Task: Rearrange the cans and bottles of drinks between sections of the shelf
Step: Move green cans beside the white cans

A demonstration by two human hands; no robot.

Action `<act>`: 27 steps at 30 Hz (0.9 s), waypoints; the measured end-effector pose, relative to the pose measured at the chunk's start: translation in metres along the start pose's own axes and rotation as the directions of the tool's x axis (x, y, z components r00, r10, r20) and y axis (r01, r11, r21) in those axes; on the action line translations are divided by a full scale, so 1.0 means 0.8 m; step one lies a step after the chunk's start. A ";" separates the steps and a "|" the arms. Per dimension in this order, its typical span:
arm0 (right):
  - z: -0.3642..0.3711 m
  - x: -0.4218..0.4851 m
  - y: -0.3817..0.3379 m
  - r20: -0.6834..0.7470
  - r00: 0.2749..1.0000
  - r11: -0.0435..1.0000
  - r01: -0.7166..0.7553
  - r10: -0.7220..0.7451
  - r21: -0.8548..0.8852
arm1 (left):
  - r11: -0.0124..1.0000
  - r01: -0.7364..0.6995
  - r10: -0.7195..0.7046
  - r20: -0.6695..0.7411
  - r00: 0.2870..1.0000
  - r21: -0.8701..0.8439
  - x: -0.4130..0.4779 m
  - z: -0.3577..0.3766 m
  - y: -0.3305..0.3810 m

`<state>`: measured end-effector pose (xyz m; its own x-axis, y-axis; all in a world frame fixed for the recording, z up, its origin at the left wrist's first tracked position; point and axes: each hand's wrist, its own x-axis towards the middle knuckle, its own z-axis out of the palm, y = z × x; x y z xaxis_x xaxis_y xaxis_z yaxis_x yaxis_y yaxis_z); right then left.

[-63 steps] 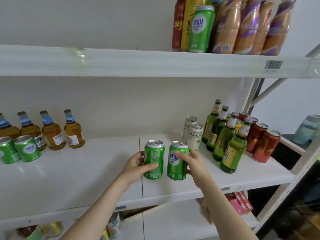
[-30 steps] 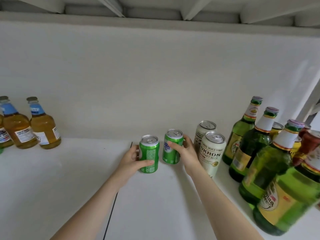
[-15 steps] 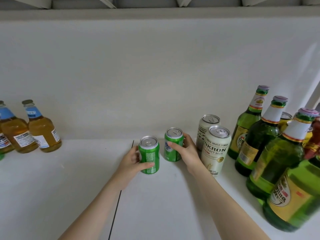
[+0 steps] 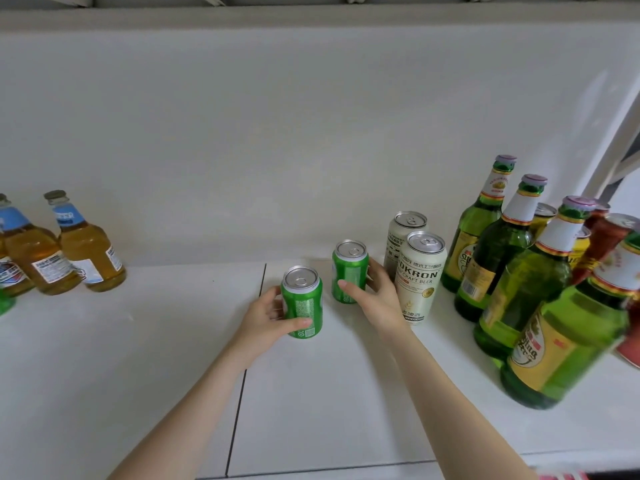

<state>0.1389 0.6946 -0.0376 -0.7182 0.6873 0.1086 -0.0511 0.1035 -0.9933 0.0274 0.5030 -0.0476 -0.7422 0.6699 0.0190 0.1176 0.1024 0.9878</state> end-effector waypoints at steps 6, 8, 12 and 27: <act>-0.015 -0.033 -0.007 -0.024 0.999 0.999 -0.049 0.049 -0.002 | 1.000 0.019 -0.018 0.028 0.999 -0.005 -0.019 0.012 0.001; -0.023 -0.049 -0.012 -0.025 0.999 0.999 -0.048 0.048 0.018 | 1.000 0.024 -0.024 0.027 0.999 0.002 -0.023 0.018 0.002; -0.041 -0.080 -0.015 -0.080 0.995 0.997 -0.062 0.065 0.039 | 0.998 0.053 -0.051 0.031 0.998 -0.044 -0.028 0.036 0.004; -0.115 -0.112 0.014 -0.217 0.976 0.991 -0.046 0.018 -0.126 | 1.000 0.026 -0.026 0.032 0.999 -0.010 0.006 0.097 0.014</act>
<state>0.2664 0.7006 -0.0546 -0.5512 0.8287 0.0969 0.0701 0.1617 -0.9843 0.0765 0.5643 -0.0484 -0.7233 0.6904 -0.0114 0.0918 0.1124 0.9894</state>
